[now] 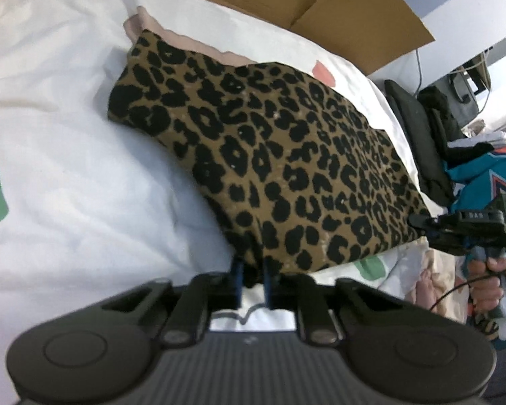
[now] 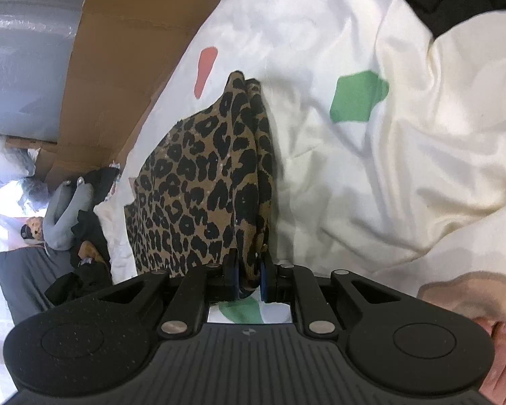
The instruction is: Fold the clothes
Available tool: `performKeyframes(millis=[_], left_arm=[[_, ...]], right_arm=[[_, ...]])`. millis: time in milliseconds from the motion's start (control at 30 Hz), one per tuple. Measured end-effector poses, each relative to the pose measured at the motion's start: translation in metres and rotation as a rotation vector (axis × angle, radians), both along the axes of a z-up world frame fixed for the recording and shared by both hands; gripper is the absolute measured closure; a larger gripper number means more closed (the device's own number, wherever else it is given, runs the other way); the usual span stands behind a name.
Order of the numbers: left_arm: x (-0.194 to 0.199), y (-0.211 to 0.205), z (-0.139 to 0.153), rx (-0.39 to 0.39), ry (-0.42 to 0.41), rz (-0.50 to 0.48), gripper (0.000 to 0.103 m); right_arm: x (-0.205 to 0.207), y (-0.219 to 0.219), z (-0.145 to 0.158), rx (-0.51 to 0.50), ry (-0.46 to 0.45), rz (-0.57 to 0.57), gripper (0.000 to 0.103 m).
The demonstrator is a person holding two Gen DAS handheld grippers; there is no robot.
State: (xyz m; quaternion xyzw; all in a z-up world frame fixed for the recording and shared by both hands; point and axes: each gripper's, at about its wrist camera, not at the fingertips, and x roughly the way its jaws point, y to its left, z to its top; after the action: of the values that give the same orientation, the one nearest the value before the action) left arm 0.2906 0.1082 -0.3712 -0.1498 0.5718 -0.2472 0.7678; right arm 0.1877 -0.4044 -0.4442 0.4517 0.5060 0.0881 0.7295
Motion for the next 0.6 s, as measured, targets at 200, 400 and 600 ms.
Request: performKeyframes(millis=[200, 400, 600], left_arm=[[-0.008, -0.014, 0.002, -0.016, 0.062, 0.04, 0.096], [-0.018, -0.037, 0.001, -0.034, 0.137, 0.062, 0.096], [-0.019, -0.053, 0.0, -0.02, 0.189, 0.081, 0.096]], right_arm=[[0.007, -0.007, 0.007, -0.04, -0.024, -0.025, 0.093], [0.023, -0.025, 0.012, -0.085, -0.044, -0.08, 0.093], [0.045, -0.036, 0.017, -0.125, -0.07, -0.097, 0.093]])
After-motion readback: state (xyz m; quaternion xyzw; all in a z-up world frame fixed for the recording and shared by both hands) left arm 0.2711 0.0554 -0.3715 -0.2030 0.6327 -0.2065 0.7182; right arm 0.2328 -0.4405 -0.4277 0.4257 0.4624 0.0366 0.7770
